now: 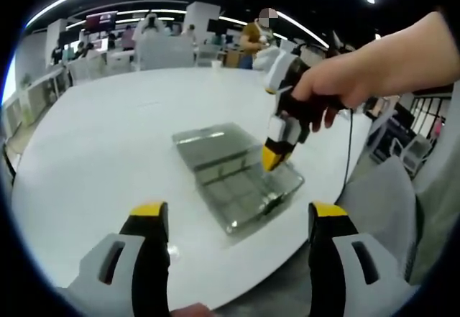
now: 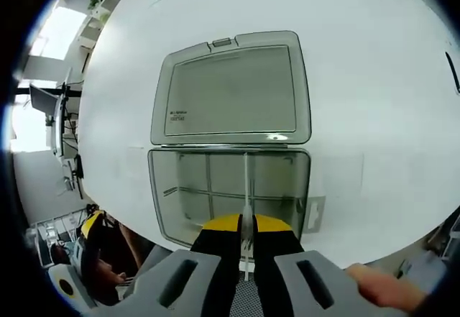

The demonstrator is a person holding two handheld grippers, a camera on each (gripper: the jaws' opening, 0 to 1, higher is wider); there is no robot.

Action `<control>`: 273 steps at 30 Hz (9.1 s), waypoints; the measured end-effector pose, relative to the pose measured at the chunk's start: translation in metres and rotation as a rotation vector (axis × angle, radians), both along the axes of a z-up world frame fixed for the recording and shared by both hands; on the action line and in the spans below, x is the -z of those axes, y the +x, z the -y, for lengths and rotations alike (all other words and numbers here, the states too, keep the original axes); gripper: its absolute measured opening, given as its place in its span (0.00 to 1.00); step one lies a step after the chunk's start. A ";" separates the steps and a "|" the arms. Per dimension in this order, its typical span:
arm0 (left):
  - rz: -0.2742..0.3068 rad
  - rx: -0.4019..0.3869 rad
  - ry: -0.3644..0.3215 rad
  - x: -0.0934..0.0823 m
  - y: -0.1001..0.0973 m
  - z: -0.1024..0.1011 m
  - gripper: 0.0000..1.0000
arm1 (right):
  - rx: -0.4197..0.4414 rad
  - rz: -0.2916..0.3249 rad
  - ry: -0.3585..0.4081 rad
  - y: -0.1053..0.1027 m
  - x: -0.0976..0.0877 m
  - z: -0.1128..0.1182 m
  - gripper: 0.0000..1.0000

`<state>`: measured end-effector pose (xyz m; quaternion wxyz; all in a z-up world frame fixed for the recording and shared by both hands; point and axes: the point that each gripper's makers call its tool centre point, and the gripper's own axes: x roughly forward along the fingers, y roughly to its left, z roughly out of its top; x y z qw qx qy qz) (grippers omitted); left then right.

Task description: Insert the divider into the dual guide fixture by aligning both edges with the guide slots and pushing it downward to the bottom, including one-sided entry, uneven engagement, binding, and posture correction.

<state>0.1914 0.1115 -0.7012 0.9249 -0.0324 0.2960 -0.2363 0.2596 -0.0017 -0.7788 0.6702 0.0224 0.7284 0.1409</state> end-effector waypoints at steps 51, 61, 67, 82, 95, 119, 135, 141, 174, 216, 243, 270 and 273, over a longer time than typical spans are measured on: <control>-0.005 -0.007 0.002 0.001 -0.001 -0.001 0.78 | -0.215 0.093 -0.114 -0.005 0.018 -0.005 0.00; -0.008 -0.006 0.001 0.002 -0.002 0.000 0.78 | -0.263 0.114 -0.133 -0.007 0.025 -0.005 0.00; -0.008 -0.006 0.002 0.002 -0.001 0.000 0.77 | -0.194 0.137 -0.080 -0.005 0.026 -0.004 0.00; -0.005 0.003 0.009 -0.001 0.001 0.001 0.77 | -0.242 0.141 -0.036 -0.007 0.021 -0.006 0.06; -0.004 0.004 0.009 -0.002 -0.002 0.002 0.77 | -0.226 0.158 -0.035 0.004 0.003 -0.006 0.02; -0.009 0.005 0.024 -0.003 -0.010 0.004 0.76 | -0.217 0.190 -0.111 0.000 0.019 -0.005 0.00; -0.016 0.001 0.050 -0.003 -0.013 -0.006 0.77 | -0.359 0.291 -0.036 0.007 -0.001 -0.010 0.19; -0.013 0.013 0.062 -0.006 -0.014 -0.011 0.77 | -0.358 0.344 0.045 0.005 -0.020 -0.015 0.25; -0.053 -0.031 0.137 -0.018 -0.023 -0.023 0.77 | -0.689 0.626 0.377 -0.023 -0.056 -0.008 0.28; -0.191 -0.189 0.255 0.011 -0.012 -0.038 0.65 | -0.733 0.793 0.533 -0.043 -0.072 0.070 0.49; -0.343 -0.166 0.349 0.078 0.027 -0.082 0.48 | -0.679 0.816 0.460 -0.035 -0.080 0.076 0.46; -0.505 -0.230 0.425 0.105 0.045 -0.104 0.41 | -0.602 0.852 0.422 -0.014 -0.088 0.092 0.45; -0.518 -0.235 0.426 0.108 0.046 -0.106 0.41 | -0.596 0.852 0.421 -0.014 -0.087 0.093 0.45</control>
